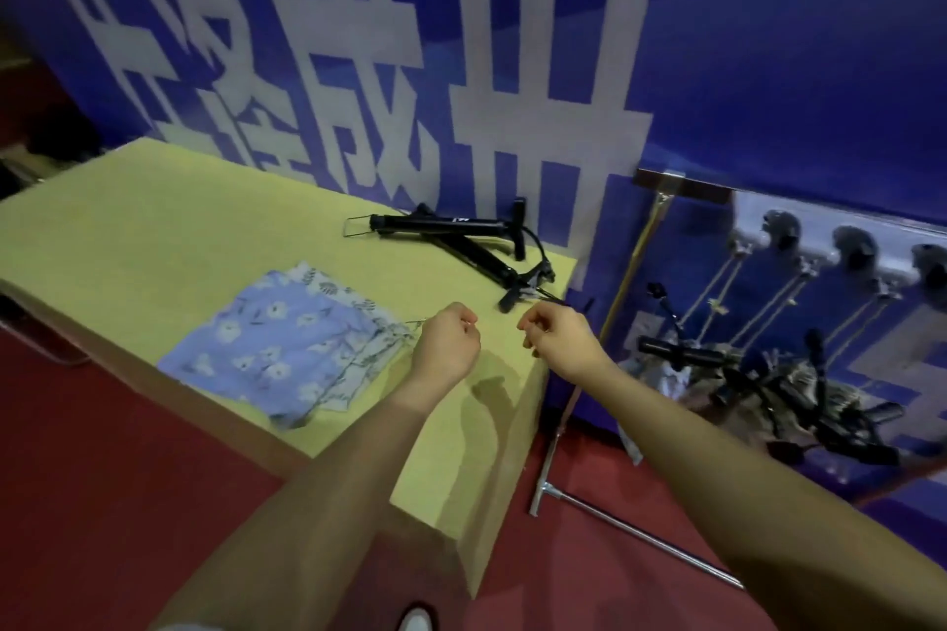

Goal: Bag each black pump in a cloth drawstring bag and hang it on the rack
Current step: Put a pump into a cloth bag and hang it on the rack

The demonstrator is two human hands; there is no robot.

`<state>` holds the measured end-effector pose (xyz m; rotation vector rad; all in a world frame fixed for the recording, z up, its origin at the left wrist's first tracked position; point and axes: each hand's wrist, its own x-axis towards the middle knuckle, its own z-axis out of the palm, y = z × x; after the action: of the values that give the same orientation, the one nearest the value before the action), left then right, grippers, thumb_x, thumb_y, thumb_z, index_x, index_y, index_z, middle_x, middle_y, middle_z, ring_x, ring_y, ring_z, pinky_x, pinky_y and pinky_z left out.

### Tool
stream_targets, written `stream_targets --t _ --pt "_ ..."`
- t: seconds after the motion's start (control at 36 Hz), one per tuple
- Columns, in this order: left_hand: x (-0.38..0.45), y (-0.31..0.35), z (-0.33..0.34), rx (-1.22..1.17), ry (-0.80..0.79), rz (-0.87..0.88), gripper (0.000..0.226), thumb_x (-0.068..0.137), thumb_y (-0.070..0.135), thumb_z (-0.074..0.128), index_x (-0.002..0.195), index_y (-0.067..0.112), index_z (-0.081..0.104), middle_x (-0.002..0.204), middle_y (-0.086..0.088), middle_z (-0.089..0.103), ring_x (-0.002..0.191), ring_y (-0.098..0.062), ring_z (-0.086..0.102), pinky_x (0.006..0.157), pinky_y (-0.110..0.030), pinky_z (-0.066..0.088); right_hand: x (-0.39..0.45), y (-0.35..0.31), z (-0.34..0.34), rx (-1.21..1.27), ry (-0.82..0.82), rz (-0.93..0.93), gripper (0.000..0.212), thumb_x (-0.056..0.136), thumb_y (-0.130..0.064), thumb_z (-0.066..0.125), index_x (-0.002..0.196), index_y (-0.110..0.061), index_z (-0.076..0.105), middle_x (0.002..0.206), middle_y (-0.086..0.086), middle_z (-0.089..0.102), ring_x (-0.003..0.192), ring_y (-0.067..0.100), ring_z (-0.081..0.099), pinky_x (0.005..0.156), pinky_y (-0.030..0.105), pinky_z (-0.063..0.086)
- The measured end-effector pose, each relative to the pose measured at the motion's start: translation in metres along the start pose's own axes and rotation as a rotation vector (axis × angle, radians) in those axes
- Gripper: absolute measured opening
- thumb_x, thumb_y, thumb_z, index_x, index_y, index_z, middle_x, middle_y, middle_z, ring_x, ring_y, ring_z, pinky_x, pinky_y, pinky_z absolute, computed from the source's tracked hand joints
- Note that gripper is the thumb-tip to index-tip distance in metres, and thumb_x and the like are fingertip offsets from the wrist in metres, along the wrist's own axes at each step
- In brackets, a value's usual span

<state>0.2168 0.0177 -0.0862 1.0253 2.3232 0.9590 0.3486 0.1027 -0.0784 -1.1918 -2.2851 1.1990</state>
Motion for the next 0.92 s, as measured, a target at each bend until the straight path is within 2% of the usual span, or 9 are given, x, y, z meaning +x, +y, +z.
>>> stream_targets --t 0.22,0.28,0.36,0.47,0.56,0.64,0.69,0.78,0.92 --pt "0.061 -0.088 -0.062 0.009 -0.021 -0.093 0.020 0.092 0.004 0.042 0.104 0.005 0.058 0.091 -0.006 0.057 0.087 -0.025 0.056 0.073 -0.028 0.044 0.067 -0.036 0.101 -0.014 -0.115 0.021 0.016 0.094 -0.011 0.049 0.088 -0.015 0.063 0.082 0.012 0.066 0.073 0.026 0.060 0.067 0.034 0.049" --pt "0.078 -0.109 -0.071 0.019 -0.053 -0.110 0.017 0.091 0.000 0.041 0.090 0.010 0.055 0.086 -0.007 0.055 0.082 -0.022 0.050 0.073 -0.027 0.044 0.084 -0.040 0.126 -0.016 -0.126 0.048 0.017 0.093 -0.011 0.050 0.092 -0.011 0.066 0.088 0.015 0.069 0.081 0.030 0.063 0.071 0.035 0.049" --pt "0.099 -0.136 -0.081 0.062 -0.093 -0.127 0.030 0.088 0.000 0.050 0.069 0.023 0.045 0.071 0.003 0.048 0.079 -0.020 0.047 0.070 -0.021 0.042 0.106 -0.045 0.159 -0.055 -0.154 0.038 0.018 0.094 -0.012 0.050 0.098 -0.008 0.067 0.101 0.012 0.069 0.091 0.028 0.062 0.078 0.034 0.047" --pt "0.116 -0.170 -0.087 0.194 -0.159 -0.121 0.006 0.091 0.013 0.054 0.088 0.009 0.057 0.082 -0.007 0.054 0.080 -0.025 0.051 0.077 -0.036 0.046 0.130 -0.048 0.196 -0.147 -0.277 0.008 0.031 0.093 -0.003 0.044 0.116 -0.010 0.064 0.122 0.010 0.062 0.111 0.028 0.057 0.091 0.031 0.043" --pt "0.123 -0.186 -0.084 0.325 -0.169 -0.076 0.026 0.087 0.024 0.057 0.103 0.005 0.063 0.100 -0.014 0.065 0.098 -0.032 0.058 0.083 -0.037 0.048 0.141 -0.042 0.215 -0.250 -0.367 -0.069 0.045 0.091 -0.001 0.040 0.130 -0.017 0.055 0.129 0.014 0.054 0.122 0.032 0.050 0.101 0.039 0.041" --pt "0.129 -0.198 -0.085 0.466 -0.323 -0.088 0.056 0.082 0.040 0.064 0.127 0.012 0.048 0.130 -0.011 0.048 0.125 -0.033 0.040 0.101 -0.040 0.036 0.151 -0.037 0.232 -0.408 -0.398 -0.088 0.047 0.095 -0.010 0.039 0.139 -0.024 0.046 0.140 0.008 0.045 0.128 0.030 0.043 0.103 0.042 0.040" --pt "0.131 -0.203 -0.084 0.524 -0.392 -0.094 0.069 0.082 0.048 0.063 0.136 0.016 0.037 0.139 -0.009 0.036 0.130 -0.034 0.030 0.104 -0.045 0.031 0.155 -0.036 0.238 -0.510 -0.378 -0.108 0.048 0.094 -0.013 0.042 0.139 -0.027 0.044 0.138 0.005 0.045 0.125 0.030 0.044 0.097 0.042 0.045" --pt "0.133 -0.205 -0.083 0.532 -0.405 -0.074 0.061 0.083 0.048 0.061 0.132 0.019 0.038 0.137 -0.009 0.033 0.128 -0.035 0.030 0.103 -0.051 0.032 0.159 -0.035 0.244 -0.583 -0.314 -0.144 0.046 0.092 -0.014 0.047 0.135 -0.028 0.048 0.131 0.003 0.049 0.118 0.028 0.049 0.088 0.038 0.048" --pt "0.134 -0.201 -0.084 0.583 -0.413 -0.059 0.048 0.089 0.039 0.056 0.132 0.022 0.043 0.138 -0.007 0.033 0.130 -0.032 0.029 0.107 -0.048 0.030 0.161 -0.039 0.251 -0.702 -0.152 -0.206 0.026 0.094 -0.025 0.047 0.113 -0.024 0.065 0.115 0.004 0.057 0.110 0.028 0.052 0.084 0.033 0.036"
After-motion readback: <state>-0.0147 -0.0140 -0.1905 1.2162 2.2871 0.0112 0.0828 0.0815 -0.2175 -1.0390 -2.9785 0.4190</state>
